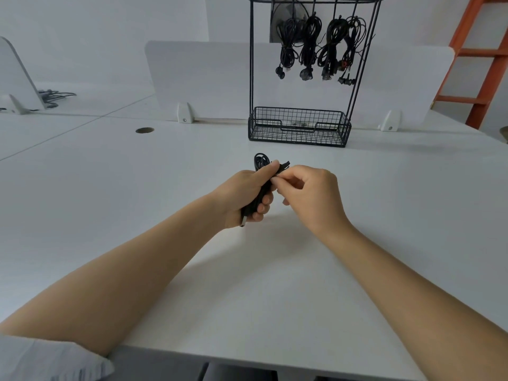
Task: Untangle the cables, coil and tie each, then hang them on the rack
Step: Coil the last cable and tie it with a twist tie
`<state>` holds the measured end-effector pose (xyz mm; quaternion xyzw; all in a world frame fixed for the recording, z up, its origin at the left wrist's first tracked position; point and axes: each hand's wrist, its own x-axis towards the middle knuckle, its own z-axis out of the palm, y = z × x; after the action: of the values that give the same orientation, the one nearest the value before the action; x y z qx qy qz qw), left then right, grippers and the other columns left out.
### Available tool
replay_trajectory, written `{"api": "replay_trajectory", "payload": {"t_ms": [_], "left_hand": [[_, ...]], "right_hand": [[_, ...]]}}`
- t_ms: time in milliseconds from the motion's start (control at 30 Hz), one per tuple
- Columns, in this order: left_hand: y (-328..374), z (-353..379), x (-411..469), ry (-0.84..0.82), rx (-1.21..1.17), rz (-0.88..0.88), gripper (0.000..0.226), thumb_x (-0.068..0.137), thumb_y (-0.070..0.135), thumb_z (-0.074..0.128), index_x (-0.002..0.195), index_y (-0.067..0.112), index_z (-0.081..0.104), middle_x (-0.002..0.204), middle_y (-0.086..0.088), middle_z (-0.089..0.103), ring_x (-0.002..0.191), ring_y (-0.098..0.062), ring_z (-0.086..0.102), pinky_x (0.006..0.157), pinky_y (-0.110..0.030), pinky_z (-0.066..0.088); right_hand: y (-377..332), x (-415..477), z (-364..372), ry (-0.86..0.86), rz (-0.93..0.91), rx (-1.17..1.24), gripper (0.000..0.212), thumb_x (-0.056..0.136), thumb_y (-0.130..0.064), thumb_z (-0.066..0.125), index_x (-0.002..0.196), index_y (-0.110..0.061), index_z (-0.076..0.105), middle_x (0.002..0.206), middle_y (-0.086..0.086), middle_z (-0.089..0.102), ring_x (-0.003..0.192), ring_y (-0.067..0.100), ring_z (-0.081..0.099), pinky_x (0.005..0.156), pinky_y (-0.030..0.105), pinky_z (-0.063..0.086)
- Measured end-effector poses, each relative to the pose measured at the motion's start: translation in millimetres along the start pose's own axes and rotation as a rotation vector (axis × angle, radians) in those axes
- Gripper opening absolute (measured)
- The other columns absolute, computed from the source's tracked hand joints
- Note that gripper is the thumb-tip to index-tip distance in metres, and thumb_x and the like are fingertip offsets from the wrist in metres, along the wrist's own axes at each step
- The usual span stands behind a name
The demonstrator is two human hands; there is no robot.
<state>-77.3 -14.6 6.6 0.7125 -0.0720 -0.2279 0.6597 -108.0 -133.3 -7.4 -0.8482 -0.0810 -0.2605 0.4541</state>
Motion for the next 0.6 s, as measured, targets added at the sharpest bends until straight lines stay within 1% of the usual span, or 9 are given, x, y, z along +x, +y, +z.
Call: {"api": "replay_trajectory", "payload": {"t_ms": [33,100,167,267,367,433,500,533,600], "left_hand": [[-0.6,1.0,0.3,0.005,0.0,0.006,0.042,0.095,0.047,0.041,0.069,0.014,0.044,0.043,0.005,0.039,0.035,-0.008,0.034,0.035,-0.014,0.028],[-2.6,2.9,0.8,0.022,0.016,0.02,0.046,0.096,0.047,0.04,0.064,0.013,0.044,0.043,0.004,0.04,0.036,-0.008,0.034,0.036,-0.015,0.027],[-5.2,5.4,1.2,0.041,0.06,0.04,0.048,0.097,0.047,0.037,0.064,0.013,0.046,0.047,0.003,0.042,0.036,-0.009,0.034,0.036,-0.015,0.027],[-8.2,10.1,1.4,0.075,0.094,0.095,0.046,0.097,0.047,0.036,0.07,0.011,0.05,0.059,0.0,0.049,0.038,-0.009,0.037,0.037,-0.015,0.029],[-9.8,16.4,3.4,0.115,-0.006,0.154,0.039,0.096,0.041,0.043,0.08,0.009,0.057,0.073,-0.004,0.055,0.045,-0.012,0.044,0.044,-0.022,0.037],[-12.1,19.4,4.1,0.131,-0.058,0.197,0.028,0.095,0.033,0.049,0.084,0.01,0.06,0.077,-0.005,0.054,0.054,-0.014,0.047,0.048,-0.023,0.042],[-15.0,19.6,5.8,0.098,-0.135,0.277,0.009,0.089,0.018,0.059,0.087,0.01,0.062,0.072,-0.002,0.057,0.06,-0.013,0.052,0.054,-0.021,0.045],[-16.4,18.1,6.4,0.064,-0.157,0.33,0.009,0.08,0.01,0.066,0.088,0.008,0.062,0.07,0.0,0.06,0.062,-0.012,0.055,0.058,-0.021,0.045],[-18.6,12.6,10.0,0.004,-0.132,0.434,0.028,0.063,0.0,0.062,0.09,0.008,0.063,0.07,0.003,0.065,0.069,-0.011,0.06,0.063,-0.021,0.047]], "right_hand": [[-1.7,0.0,0.8,-0.005,0.07,0.052,0.015,0.083,-0.009,0.062,0.069,-0.006,0.066,0.057,-0.004,0.058,0.047,0.006,0.051,0.054,0.02,0.044],[-3.8,0.6,3.1,-0.011,0.214,0.166,0.02,0.083,-0.007,0.059,0.063,-0.01,0.061,0.053,-0.006,0.055,0.038,0.003,0.047,0.042,0.012,0.037],[-5.3,0.7,3.3,-0.029,0.35,0.26,0.02,0.082,-0.004,0.056,0.062,-0.007,0.058,0.051,-0.002,0.052,0.034,0.003,0.041,0.036,0.01,0.03],[-8.3,3.5,-2.6,-0.058,0.509,0.368,0.024,0.082,-0.002,0.055,0.058,-0.007,0.052,0.041,-0.004,0.048,0.033,0.006,0.037,0.034,0.013,0.025],[-8.0,10.8,-12.4,-0.074,0.691,0.547,0.024,0.081,-0.002,0.054,0.058,-0.009,0.05,0.036,-0.005,0.045,0.032,0.007,0.036,0.034,0.013,0.021],[-6.8,13.5,-16.9,-0.131,0.812,0.649,0.022,0.081,-0.004,0.052,0.059,-0.008,0.051,0.037,-0.003,0.044,0.03,0.007,0.035,0.031,0.013,0.021],[-5.0,14.7,-21.1,-0.206,0.893,0.752,0.023,0.084,-0.007,0.048,0.061,-0.01,0.049,0.038,-0.003,0.042,0.028,0.006,0.034,0.03,0.012,0.02],[-4.9,15.4,-23.6,-0.238,0.918,0.805,0.023,0.085,-0.008,0.046,0.062,-0.011,0.048,0.038,-0.003,0.041,0.028,0.006,0.034,0.03,0.012,0.019],[-7.4,16.3,-30.0,-0.287,0.92,0.869,0.024,0.086,-0.009,0.044,0.063,-0.01,0.047,0.04,-0.002,0.042,0.03,0.007,0.036,0.032,0.012,0.02]]}}
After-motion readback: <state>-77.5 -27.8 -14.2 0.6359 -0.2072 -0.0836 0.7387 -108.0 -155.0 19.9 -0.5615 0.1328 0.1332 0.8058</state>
